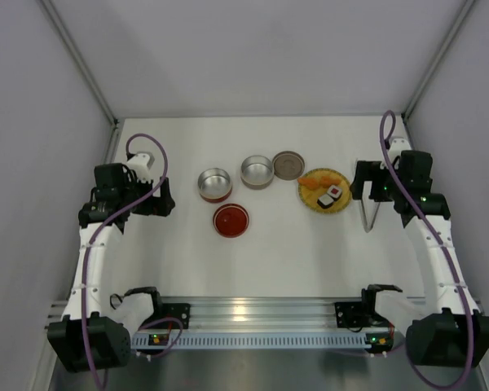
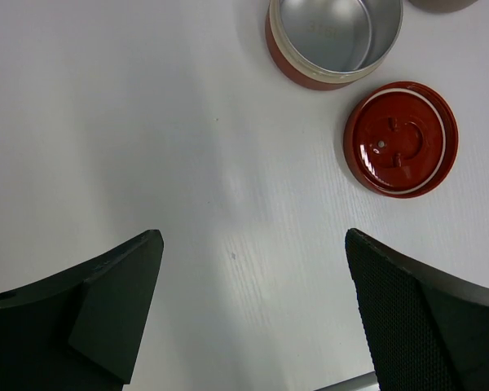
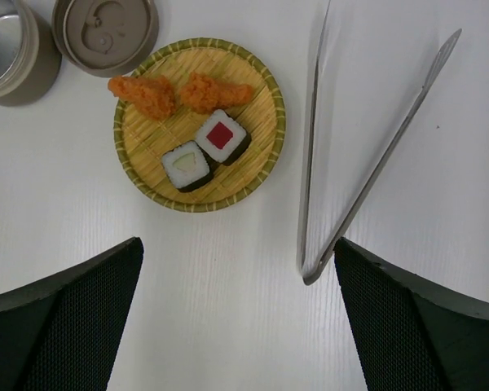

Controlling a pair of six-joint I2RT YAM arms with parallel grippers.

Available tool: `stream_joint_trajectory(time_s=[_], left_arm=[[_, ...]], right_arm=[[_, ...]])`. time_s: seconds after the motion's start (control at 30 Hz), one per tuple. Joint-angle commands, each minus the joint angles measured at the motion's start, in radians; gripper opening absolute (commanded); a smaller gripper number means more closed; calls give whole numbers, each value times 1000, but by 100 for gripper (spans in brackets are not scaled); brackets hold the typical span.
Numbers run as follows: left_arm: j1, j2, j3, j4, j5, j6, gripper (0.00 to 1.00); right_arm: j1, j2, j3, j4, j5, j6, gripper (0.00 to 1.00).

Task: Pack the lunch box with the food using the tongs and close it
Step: Pick up the clamp at the center of the board.

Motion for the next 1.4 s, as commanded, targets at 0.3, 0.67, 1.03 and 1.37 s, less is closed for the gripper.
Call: stream_joint_trajectory(time_s=[0.3,0.67,1.03,1.37], left_arm=[[5,-4,51,1,-25,-12,98],[5,24,52,13,-5,5,98],[5,59,66,19,30,30,98],[5,62,32,39,39,43,98]], right_arm=[[-36,90,12,-70,94,61,100],[-76,335,37,-85,172,50,99],[-108,543,75,-71,232,95,100],[-111,679,135,27,243,135,97]])
